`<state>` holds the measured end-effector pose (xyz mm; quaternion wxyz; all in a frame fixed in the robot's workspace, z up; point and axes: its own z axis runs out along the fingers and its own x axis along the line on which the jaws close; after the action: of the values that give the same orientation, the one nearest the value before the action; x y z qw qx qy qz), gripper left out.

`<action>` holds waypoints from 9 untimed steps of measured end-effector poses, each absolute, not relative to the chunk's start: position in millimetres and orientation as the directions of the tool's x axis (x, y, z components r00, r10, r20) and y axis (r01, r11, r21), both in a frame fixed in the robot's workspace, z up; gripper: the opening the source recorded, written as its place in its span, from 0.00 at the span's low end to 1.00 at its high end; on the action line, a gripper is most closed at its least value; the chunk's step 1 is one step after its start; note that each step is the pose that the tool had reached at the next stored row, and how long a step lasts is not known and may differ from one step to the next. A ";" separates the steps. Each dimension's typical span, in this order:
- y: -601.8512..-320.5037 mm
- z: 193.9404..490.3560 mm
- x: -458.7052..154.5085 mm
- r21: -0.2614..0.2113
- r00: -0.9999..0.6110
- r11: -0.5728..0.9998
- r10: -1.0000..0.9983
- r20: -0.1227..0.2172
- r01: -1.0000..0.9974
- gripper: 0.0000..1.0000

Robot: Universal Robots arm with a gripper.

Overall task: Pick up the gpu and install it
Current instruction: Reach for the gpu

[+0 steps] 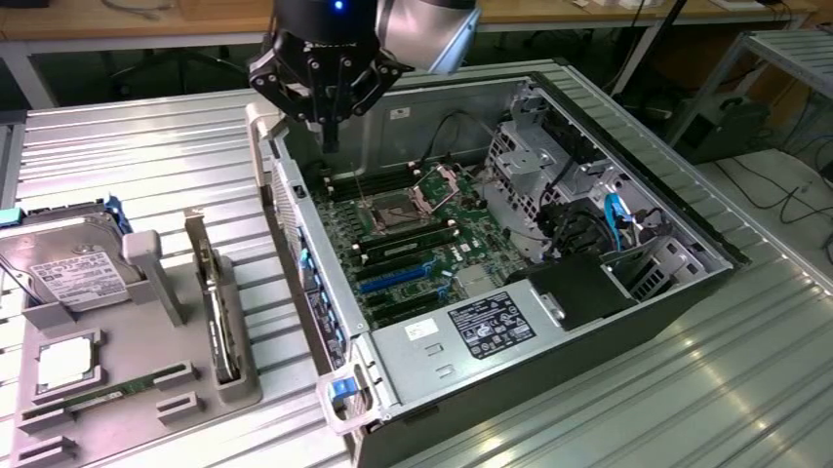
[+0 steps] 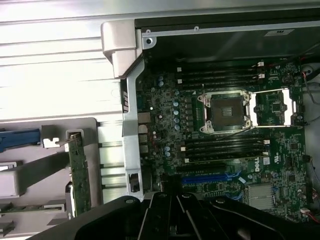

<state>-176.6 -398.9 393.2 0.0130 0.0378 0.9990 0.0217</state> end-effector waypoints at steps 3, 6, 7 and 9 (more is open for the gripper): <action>-399.0 393.1 -180.7 0.044 -0.997 0.996 0.076 -0.024 0.075 0.11; -398.9 393.1 -184.9 0.044 -0.997 0.996 0.076 -0.024 0.075 0.11; -398.9 393.1 -186.1 0.044 -0.997 0.996 0.076 -0.024 0.075 0.11; -398.9 393.2 -190.8 0.044 -0.997 0.996 0.076 -0.024 0.075 0.11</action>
<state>-190.8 -398.9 393.2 0.0130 0.0379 0.9990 0.0217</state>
